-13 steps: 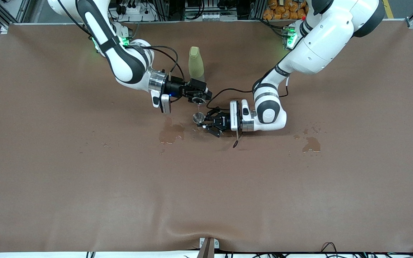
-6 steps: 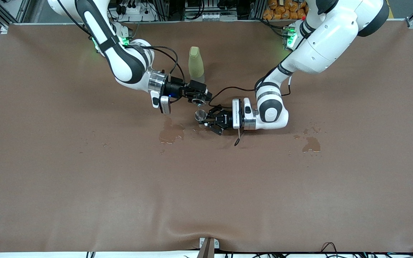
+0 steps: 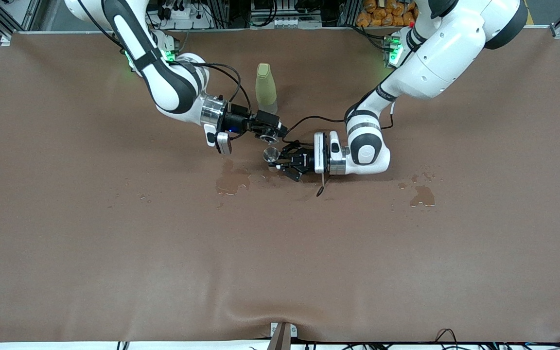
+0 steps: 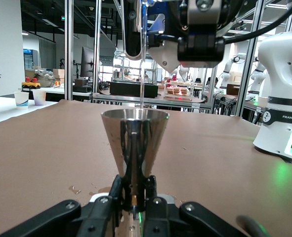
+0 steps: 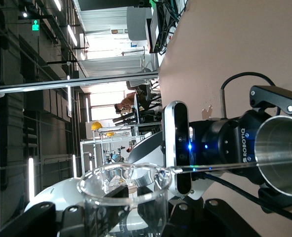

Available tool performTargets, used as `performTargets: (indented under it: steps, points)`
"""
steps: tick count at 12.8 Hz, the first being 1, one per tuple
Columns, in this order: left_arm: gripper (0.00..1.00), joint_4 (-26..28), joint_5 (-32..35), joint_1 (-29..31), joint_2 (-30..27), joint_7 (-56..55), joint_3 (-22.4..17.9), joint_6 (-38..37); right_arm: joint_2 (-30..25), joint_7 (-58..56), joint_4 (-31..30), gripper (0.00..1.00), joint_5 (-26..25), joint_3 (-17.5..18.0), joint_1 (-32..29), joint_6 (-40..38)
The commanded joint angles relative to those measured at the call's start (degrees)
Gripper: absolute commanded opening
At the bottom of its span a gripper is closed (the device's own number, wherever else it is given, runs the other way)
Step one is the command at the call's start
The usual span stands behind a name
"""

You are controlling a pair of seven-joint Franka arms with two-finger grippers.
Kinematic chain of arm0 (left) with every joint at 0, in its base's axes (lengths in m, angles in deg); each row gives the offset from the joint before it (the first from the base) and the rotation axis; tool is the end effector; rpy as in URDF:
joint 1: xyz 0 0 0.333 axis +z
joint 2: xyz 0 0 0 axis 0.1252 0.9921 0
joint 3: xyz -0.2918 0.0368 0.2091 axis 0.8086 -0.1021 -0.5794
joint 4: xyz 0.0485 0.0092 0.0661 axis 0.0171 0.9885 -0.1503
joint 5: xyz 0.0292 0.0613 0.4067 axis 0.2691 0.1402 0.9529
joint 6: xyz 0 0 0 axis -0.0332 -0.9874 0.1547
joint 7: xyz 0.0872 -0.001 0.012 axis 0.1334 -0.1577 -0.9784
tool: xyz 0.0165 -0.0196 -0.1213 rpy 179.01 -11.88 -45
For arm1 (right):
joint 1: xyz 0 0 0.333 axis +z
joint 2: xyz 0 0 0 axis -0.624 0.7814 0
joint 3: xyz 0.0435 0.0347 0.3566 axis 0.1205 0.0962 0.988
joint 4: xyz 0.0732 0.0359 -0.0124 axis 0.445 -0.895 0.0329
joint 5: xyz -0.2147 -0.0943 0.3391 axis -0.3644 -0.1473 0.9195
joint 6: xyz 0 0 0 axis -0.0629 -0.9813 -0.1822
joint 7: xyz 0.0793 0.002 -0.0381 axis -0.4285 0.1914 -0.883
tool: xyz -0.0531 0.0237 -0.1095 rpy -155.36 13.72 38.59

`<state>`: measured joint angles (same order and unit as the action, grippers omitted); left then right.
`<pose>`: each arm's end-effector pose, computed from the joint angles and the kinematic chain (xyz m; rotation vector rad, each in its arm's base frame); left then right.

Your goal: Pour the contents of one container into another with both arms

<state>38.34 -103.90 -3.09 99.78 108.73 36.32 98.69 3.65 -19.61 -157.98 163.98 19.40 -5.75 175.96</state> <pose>0.5187 -0.4239 0.1491 1.2865 -1.2190 1.0804 0.4447 0.4099 0.3275 -1.6672 0.2809 -0.1213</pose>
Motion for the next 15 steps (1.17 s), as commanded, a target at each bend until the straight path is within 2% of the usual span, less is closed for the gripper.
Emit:
performTargets:
  steps: [1,9,15]
  points:
    - [0.00,1.4,0.5,0.8,-1.8,0.1,0.6,-0.4,-1.1,3.3,0.1,0.00,1.2,0.0,0.4,1.0]
    - [0.00,1.2,0.5,0.9,-1.8,0.0,0.7,-0.4,-1.2,14.8,0.9,0.00,1.2,0.0,0.4,0.8]
    - [0.00,1.2,0.5,0.9,-1.8,0.0,0.7,-0.4,-1.1,15.0,1.1,0.00,0.9,0.0,0.5,0.9]
